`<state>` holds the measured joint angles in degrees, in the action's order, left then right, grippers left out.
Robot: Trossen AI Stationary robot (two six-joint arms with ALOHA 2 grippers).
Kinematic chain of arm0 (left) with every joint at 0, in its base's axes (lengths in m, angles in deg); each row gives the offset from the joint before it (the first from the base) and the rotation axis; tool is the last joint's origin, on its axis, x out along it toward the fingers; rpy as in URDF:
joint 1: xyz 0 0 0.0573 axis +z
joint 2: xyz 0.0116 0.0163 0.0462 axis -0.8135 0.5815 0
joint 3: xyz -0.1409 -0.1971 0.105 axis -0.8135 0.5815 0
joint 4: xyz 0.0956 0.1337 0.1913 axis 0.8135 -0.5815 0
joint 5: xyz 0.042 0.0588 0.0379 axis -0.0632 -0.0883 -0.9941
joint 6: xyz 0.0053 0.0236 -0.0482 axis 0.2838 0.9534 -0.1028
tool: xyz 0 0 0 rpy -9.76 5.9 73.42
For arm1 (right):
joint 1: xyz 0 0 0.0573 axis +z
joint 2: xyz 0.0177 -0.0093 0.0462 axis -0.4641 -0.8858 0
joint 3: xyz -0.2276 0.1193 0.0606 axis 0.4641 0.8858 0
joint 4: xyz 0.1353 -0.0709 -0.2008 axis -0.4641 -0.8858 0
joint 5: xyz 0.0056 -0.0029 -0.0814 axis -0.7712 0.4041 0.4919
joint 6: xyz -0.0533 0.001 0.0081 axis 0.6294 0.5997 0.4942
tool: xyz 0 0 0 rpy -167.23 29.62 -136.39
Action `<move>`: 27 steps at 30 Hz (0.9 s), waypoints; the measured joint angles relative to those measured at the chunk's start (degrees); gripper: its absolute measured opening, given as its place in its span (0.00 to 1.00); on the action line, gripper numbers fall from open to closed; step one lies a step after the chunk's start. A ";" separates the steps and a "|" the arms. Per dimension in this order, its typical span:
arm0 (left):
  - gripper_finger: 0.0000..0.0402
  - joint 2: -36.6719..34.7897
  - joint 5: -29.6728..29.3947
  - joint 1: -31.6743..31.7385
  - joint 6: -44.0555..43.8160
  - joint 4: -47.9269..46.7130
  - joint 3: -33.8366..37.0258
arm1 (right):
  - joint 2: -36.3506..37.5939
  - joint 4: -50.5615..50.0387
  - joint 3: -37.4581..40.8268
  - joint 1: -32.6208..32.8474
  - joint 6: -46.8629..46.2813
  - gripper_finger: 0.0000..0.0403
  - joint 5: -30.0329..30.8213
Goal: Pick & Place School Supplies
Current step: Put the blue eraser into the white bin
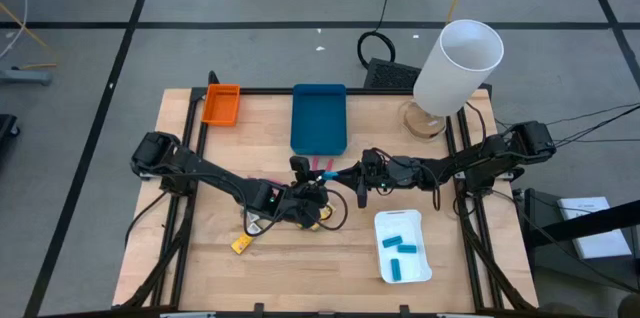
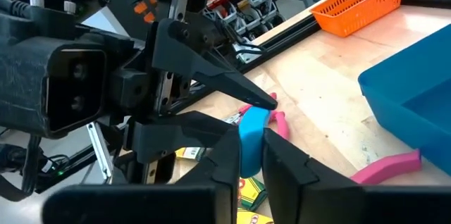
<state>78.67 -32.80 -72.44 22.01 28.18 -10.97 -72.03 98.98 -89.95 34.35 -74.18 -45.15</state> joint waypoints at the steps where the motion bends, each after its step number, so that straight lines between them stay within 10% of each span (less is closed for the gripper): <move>1: 0.29 0.00 0.12 0.02 -0.02 0.01 0.00 | 0.00 -0.02 0.00 0.00 0.54 0.07 0.00; 12: 0.34 0.00 6.02 -0.50 -10.71 0.84 0.00 | -0.08 -0.43 0.07 0.06 2.60 0.05 -1.85; 27: 0.89 -5.95 23.85 -0.01 -24.22 -0.42 -0.02 | 0.32 -1.43 0.02 0.13 6.24 0.05 -4.11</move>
<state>72.72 -8.96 -72.45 -2.21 27.77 -10.99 -71.71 97.55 -89.93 34.48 -67.94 -49.26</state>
